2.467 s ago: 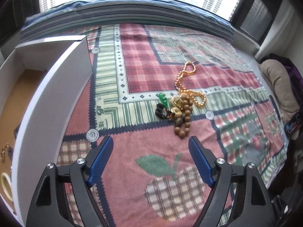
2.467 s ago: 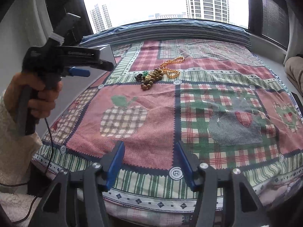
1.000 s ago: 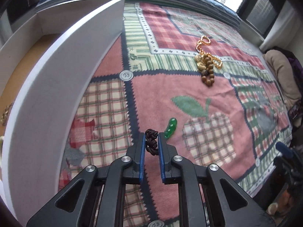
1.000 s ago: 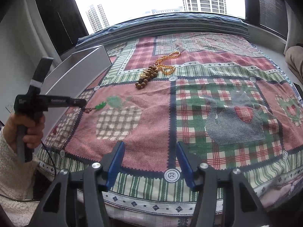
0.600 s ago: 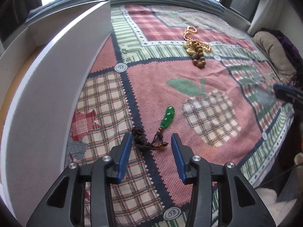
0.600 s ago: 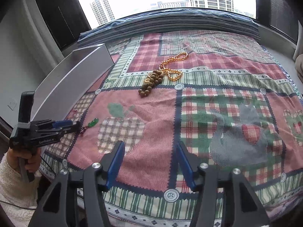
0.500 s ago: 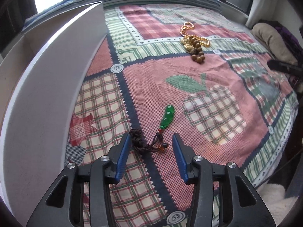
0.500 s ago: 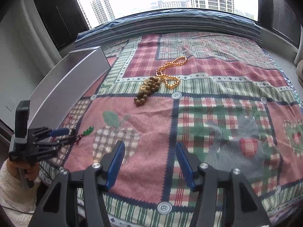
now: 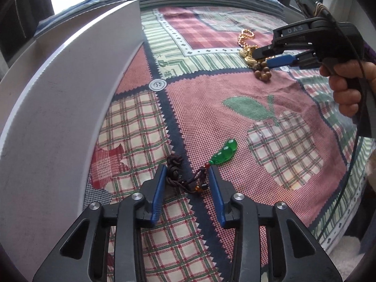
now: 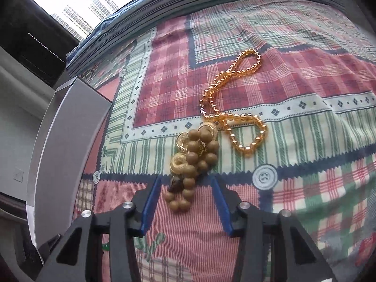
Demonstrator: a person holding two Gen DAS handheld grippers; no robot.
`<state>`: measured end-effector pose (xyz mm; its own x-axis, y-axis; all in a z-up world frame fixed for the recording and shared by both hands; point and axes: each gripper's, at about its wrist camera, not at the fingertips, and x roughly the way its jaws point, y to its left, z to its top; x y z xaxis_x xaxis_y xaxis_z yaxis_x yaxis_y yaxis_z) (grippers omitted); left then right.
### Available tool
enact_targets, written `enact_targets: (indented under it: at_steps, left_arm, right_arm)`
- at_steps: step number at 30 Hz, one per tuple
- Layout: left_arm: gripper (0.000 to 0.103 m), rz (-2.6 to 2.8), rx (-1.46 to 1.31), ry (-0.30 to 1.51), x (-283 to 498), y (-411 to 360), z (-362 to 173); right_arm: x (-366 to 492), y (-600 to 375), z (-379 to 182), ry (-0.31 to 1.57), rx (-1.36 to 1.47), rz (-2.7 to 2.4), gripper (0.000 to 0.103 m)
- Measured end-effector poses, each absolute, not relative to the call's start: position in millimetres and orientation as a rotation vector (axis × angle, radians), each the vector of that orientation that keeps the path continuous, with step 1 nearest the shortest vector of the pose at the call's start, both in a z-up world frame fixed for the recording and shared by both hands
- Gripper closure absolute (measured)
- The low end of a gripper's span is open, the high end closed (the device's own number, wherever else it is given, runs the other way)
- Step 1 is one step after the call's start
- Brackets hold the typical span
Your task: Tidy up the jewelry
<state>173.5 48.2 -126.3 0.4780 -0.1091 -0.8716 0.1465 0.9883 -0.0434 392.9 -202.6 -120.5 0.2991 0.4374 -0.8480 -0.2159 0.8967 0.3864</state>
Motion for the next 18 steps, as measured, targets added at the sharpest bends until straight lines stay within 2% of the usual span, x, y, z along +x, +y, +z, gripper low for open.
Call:
enact_targets:
  at_steps: [1, 3, 4, 6, 18]
  left_arm:
    - [0.071, -0.155, 0.032, 1.06, 174, 49, -126]
    - [0.077, -0.155, 0.023, 1.058, 174, 52, -126]
    - [0.079, -0.155, 0.018, 1.059, 173, 52, -125]
    - [0.086, -0.16, -0.006, 1.064, 171, 55, -124]
    - [0.089, -0.213, -0.129, 1.064, 140, 68, -108]
  right_arm:
    - [396, -200, -123, 1.192, 0.209, 0.427, 0.068]
    - [399, -198, -126, 1.199, 0.202, 0.415, 0.089]
    - [399, -198, -127, 1.203, 0.205, 0.431, 0.09]
    - [393, -199, -121, 1.196, 0.203, 0.453, 0.091]
    - [290, -241, -61, 1.138, 0.137, 0.635, 0.091]
